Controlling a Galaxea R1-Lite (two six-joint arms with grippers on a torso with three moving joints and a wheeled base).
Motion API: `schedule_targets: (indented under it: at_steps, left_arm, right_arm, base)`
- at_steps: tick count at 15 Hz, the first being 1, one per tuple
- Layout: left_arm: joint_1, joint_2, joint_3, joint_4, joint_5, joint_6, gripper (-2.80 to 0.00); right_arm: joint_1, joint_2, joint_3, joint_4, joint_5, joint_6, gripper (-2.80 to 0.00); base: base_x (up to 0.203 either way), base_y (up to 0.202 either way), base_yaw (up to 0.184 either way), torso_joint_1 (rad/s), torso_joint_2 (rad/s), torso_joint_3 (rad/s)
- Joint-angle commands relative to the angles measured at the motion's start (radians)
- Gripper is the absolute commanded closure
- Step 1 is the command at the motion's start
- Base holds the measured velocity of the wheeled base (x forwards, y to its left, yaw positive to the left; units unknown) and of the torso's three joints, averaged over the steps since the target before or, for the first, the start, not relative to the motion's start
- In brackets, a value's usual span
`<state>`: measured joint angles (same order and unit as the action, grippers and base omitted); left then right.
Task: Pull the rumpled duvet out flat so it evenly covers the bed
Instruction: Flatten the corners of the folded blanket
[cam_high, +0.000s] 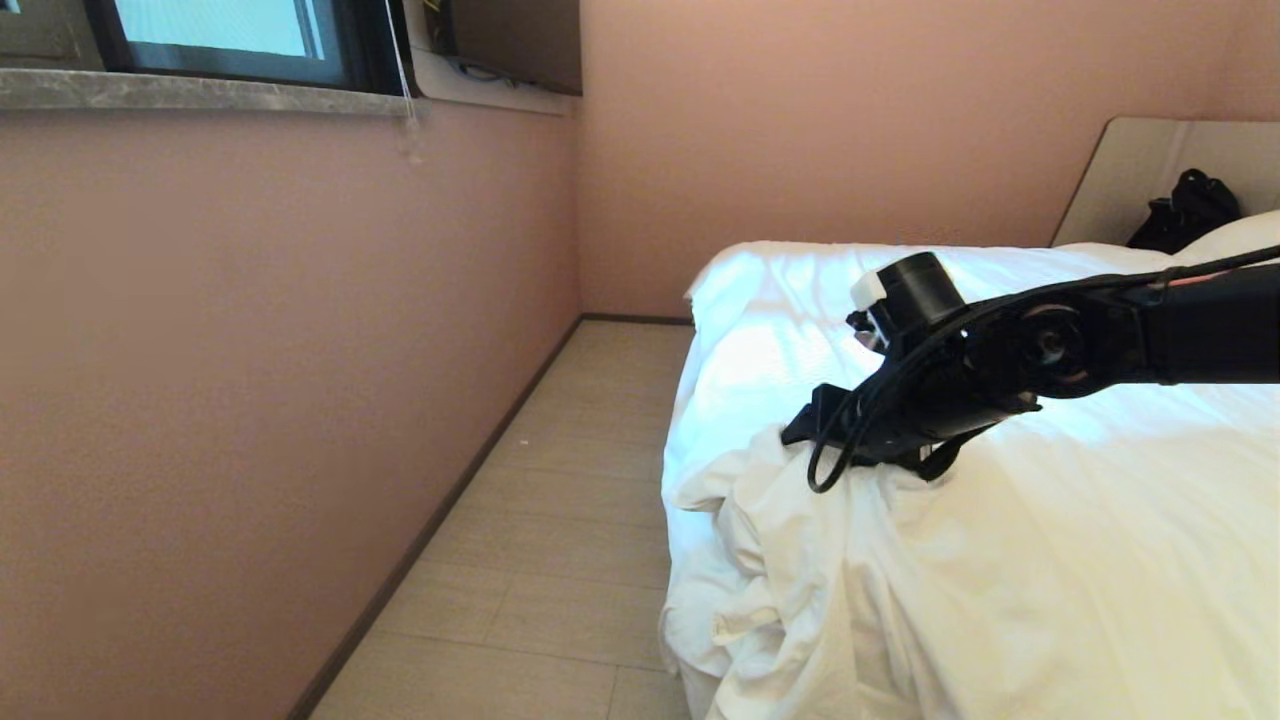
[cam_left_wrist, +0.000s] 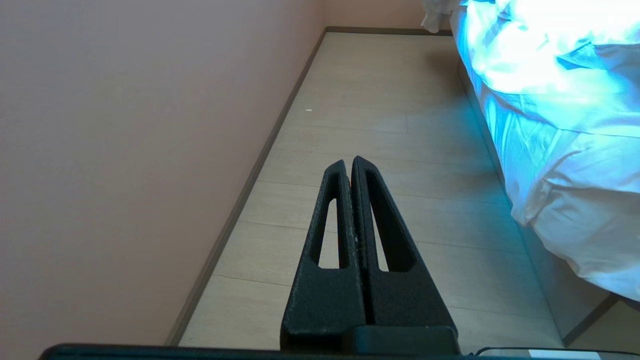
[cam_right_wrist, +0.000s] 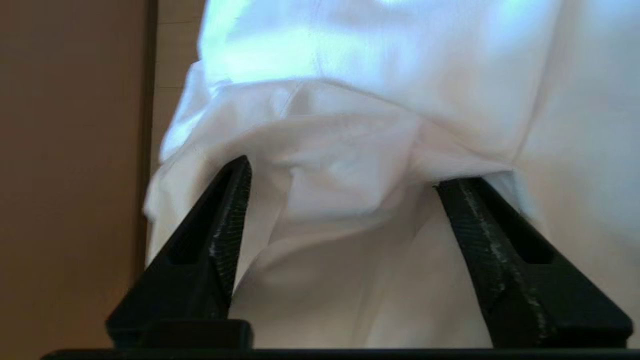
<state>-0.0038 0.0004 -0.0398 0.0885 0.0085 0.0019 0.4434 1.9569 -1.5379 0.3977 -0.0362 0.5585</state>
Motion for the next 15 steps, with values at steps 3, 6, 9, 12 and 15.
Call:
schedule_targets:
  at_steps: [3, 6, 9, 12, 15]
  left_arm:
    - [-0.001, 0.0, 0.0, 0.0, 0.0, 0.0, 0.0]
    - [0.0, 0.001, 0.0, 0.0, -0.001, 0.0, 0.0]
    - [-0.001, 0.0, 0.0, 0.0, 0.001, 0.001, 0.0]
    - [-0.001, 0.0, 0.0, 0.0, 0.0, 0.0, 0.0]
    - [-0.001, 0.001, 0.0, 0.0, -0.001, 0.0, 0.0]
  right_arm:
    - [0.048, -0.202, 0.026, 0.031, -0.001, 0.002, -2.8]
    - [0.081, -0.312, 0.039, 0.136, 0.001, 0.002, -2.8]
    - [0.165, -0.356, 0.144, 0.19, -0.005, 0.001, -2.8]
    - [0.263, -0.343, 0.254, 0.181, -0.036, 0.001, -2.8]
    - [0.289, -0.262, 0.327, 0.091, -0.041, 0.003, -2.8]
  base:
    - [0.0, 0.0, 0.0, 0.0, 0.0, 0.0]
    - [0.0, 0.0, 0.0, 0.0, 0.0, 0.0]
    - [0.0, 0.0, 0.0, 0.0, 0.0, 0.0]
    - [0.0, 0.0, 0.0, 0.0, 0.0, 0.0]
    - [0.0, 0.0, 0.0, 0.0, 0.0, 0.0]
